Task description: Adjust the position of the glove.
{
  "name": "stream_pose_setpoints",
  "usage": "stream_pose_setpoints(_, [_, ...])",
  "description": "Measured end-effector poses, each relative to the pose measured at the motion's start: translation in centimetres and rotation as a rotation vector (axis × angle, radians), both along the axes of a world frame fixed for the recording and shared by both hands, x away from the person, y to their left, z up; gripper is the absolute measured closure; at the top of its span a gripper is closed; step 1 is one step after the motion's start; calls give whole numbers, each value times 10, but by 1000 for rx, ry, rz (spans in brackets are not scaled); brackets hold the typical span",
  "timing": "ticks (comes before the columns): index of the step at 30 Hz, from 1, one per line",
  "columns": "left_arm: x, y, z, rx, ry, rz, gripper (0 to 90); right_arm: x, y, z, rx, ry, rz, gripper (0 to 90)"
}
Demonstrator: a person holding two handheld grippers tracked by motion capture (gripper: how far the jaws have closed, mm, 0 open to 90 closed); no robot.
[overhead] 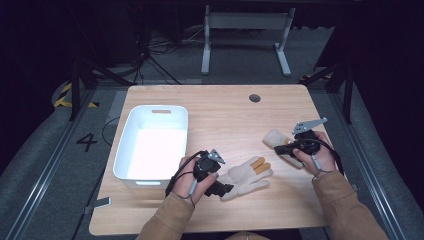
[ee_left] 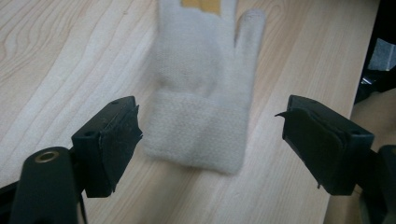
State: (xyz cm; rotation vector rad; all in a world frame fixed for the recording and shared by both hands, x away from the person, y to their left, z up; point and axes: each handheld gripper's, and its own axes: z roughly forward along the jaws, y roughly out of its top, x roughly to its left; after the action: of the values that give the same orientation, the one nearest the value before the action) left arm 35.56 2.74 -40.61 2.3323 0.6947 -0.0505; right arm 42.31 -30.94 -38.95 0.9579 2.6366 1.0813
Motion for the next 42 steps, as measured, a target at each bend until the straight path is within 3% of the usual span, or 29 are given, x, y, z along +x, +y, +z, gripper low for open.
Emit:
stream_pose_setpoints(3, [0, 0, 1, 7, -1, -7, 191, 1, 3, 0, -1, 3, 9, 900])
stream_pose_setpoints(8, [-4, -2, 9, 53, -7, 7, 217, 3, 13, 0, -3, 0, 34, 900])
stream_pose_setpoints(14, [-6, 5, 15, 84, 6, -2, 253, 7, 33, -4, -36, 12, 80, 900])
stream_pose_setpoints(22, [-7, 6, 17, 111, 33, -58, 496, 13, 51, -13, -62, 18, 129, 900])
stream_pose_setpoints(27, [-10, 0, 14, 104, 45, -117, 803, 13, 54, -17, -72, 24, 136, 900])
stream_pose_setpoints(30, [-10, -7, 7, 106, 67, -150, 893, 13, 52, -19, -69, 25, 129, 900])
stream_pose_setpoints(42, [-10, -27, -18, 159, 113, -221, 897, 13, 51, -23, -72, 24, 119, 900])
